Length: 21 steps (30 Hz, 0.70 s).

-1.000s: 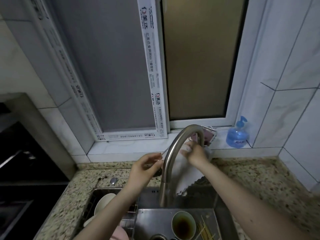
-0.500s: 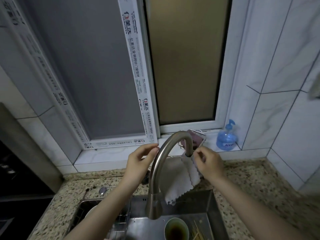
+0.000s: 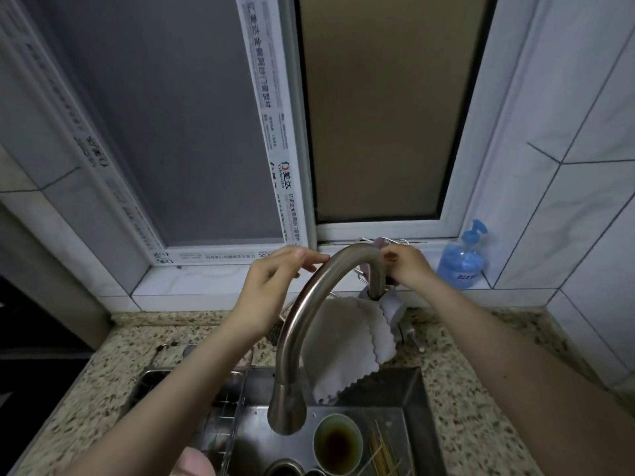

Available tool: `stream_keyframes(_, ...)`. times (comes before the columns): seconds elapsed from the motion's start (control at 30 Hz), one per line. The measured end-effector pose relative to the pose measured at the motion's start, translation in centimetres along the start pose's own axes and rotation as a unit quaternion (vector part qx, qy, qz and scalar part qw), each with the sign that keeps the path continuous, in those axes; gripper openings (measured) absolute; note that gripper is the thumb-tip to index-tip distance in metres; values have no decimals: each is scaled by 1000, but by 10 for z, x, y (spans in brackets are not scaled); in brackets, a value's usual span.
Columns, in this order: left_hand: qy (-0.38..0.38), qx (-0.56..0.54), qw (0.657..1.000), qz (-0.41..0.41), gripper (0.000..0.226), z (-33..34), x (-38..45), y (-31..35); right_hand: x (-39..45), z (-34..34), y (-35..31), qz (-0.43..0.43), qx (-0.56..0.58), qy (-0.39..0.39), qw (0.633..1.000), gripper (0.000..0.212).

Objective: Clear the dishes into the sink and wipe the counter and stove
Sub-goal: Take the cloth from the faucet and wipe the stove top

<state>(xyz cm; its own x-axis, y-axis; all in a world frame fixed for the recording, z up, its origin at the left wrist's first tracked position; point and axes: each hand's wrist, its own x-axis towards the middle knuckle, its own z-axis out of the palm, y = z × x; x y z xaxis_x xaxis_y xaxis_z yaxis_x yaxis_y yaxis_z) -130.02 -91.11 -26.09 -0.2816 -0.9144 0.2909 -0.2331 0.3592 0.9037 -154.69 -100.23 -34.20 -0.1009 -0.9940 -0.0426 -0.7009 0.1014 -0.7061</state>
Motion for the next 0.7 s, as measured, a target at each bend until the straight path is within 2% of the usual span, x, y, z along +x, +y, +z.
stream_keyframes(0.1, 6, -26, 1000, -6, 47, 0, 2, -8, 13, 7, 4, 6, -75, -41, 996, 19)
stream_keyframes(0.17, 8, -37, 999, -14, 46, 0, 1, -11, 19, 9, 1, 26, -86, -29, 995, 31)
stream_keyframes(0.33, 16, -43, 999, -23, 50, 0, 0, -16, 26, 7, 0, 69, -75, 4, 995, 39)
stream_keyframes(0.4, 26, -46, 998, -28, 51, 0, -1, -17, 25, 5, 2, 81, -35, 19, 996, 31)
stream_keyframes(0.5, 43, -63, 997, -30, 49, 1, -2, -18, 20, -1, 0, 94, 93, 76, 988, 14)
stream_keyframes(0.7, 58, -96, 993, -38, 43, -6, -13, -10, 2, -33, -18, 133, 239, 181, 944, 16)
